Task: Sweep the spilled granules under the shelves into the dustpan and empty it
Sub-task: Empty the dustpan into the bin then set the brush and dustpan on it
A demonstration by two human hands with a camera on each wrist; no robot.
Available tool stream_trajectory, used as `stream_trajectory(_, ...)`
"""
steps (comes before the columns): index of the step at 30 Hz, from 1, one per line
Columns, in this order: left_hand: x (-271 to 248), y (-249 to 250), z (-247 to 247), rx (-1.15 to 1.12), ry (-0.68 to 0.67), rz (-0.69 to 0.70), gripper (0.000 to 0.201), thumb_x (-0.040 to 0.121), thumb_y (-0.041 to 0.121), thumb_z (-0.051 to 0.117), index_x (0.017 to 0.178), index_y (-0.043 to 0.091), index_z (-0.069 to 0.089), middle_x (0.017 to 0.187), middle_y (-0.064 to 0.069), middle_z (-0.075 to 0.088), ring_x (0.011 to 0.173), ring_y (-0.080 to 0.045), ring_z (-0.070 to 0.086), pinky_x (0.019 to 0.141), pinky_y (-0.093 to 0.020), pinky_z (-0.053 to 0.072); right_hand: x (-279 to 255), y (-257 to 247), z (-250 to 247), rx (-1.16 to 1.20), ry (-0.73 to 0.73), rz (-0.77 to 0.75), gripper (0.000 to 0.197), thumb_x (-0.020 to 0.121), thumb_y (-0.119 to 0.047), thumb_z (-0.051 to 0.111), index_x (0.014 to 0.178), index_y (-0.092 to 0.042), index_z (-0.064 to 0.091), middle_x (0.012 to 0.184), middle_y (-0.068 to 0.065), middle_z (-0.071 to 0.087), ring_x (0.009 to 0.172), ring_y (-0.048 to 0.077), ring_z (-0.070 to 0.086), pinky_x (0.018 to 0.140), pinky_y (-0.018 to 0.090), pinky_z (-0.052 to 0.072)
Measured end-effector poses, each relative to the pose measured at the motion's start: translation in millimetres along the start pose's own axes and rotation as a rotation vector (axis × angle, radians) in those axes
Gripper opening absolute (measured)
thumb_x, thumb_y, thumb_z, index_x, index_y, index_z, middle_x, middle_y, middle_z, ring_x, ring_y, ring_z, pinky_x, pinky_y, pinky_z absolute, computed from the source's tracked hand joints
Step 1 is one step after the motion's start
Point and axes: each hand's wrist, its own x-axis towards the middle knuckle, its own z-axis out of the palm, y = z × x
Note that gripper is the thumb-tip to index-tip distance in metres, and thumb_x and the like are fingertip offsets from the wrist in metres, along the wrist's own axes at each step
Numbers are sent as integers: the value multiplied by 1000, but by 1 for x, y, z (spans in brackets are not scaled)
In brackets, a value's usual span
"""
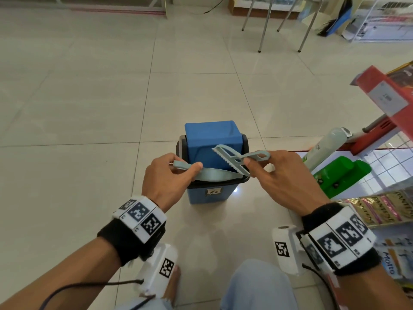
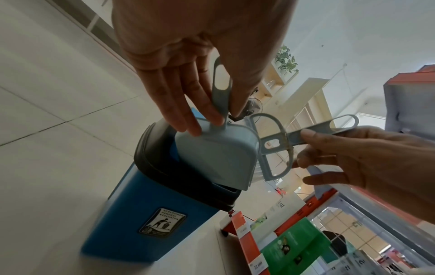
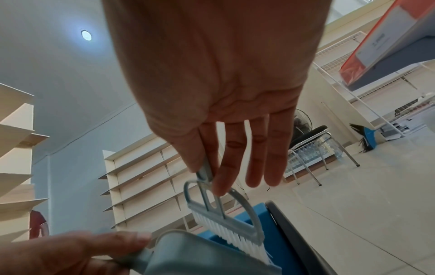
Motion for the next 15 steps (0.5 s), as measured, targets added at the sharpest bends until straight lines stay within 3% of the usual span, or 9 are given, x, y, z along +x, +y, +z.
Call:
stream_trajectory(3, -1, 0, 1, -20, 6, -8, 36, 72, 55, 76, 75, 20, 65, 71, 4, 73, 67, -17, 70, 67, -44, 61, -2, 1, 0, 5, 9, 3, 38, 92, -56, 44, 83, -31, 70, 75, -14, 65, 65, 7, 58, 67, 38, 53)
stream_trajectory(5, -3, -1, 2, -29, 2, -15, 31, 75, 49, 77, 77, 21, 64, 74, 4, 73, 69, -16, 70, 66, -45, 61, -5, -1, 1, 17, -9, -8, 32, 94, -52, 48, 90, -32, 72, 74, -17, 63, 68, 6, 59, 70, 37, 54)
stream_trajectory(9, -13, -13, 4, -76, -32, -69, 23, 80, 42, 77, 84, 23, 64, 84, 3, 74, 80, -15, 72, 68, -45, 62, -10, -2, 3, 144, 109, -45, 21, 94, -43, 57, 101, -32, 73, 77, -27, 54, 83, 13, 63, 77, 35, 57)
stream_trajectory(13, -17, -19, 0, -173, -35, -125, 23, 83, 36, 76, 91, 18, 65, 89, -2, 74, 84, -21, 73, 74, -50, 61, -12, 1, 6, 242, 117, -19, 22, 93, -37, 61, 101, -22, 75, 85, -17, 63, 92, 14, 62, 83, 36, 57)
stream_trajectory(15, -15, -19, -5, -216, -9, -129, 21, 84, 32, 76, 93, 15, 66, 91, -4, 74, 87, -23, 73, 79, -51, 60, -9, 1, 6, 310, 119, -10, 23, 92, -38, 62, 104, -24, 75, 94, -12, 70, 96, 11, 63, 85, 35, 57)
